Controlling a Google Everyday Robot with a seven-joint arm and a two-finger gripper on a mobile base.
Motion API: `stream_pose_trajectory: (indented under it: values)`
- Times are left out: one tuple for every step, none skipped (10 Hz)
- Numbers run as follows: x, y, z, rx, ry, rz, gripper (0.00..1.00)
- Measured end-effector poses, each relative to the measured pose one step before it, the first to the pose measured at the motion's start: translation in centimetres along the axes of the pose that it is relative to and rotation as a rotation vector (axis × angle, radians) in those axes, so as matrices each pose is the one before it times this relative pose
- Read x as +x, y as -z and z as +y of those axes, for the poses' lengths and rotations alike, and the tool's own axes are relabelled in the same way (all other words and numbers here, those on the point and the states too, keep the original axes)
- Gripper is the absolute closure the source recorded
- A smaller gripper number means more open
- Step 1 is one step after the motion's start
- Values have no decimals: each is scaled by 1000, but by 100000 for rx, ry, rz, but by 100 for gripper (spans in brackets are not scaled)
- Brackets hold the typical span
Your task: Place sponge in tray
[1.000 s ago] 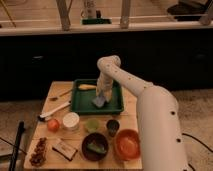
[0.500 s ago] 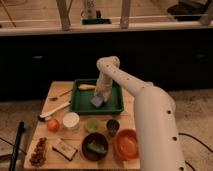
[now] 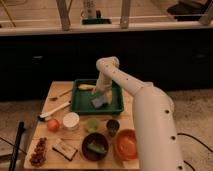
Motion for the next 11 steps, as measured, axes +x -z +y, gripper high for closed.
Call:
stream_pose_trajectory:
  values:
    - [-32, -42, -29, -25, 94, -64, 20]
    - [-24, -54, -15, 3, 66, -90, 20]
    - [1, -12, 45, 2, 14, -43, 20]
    - [17, 1, 95, 7, -82, -56, 20]
    - [22, 16, 85, 11, -71, 9, 20]
    - [80, 82, 12, 522, -159, 161, 20]
    - [72, 131, -63, 560, -132, 208, 20]
    - [-8, -14, 10, 27, 17, -13, 20]
    - [55, 155, -60, 380, 79, 207, 20]
    - [43, 49, 60, 95, 11, -7, 20]
    - [6, 93, -52, 228, 81, 16, 20]
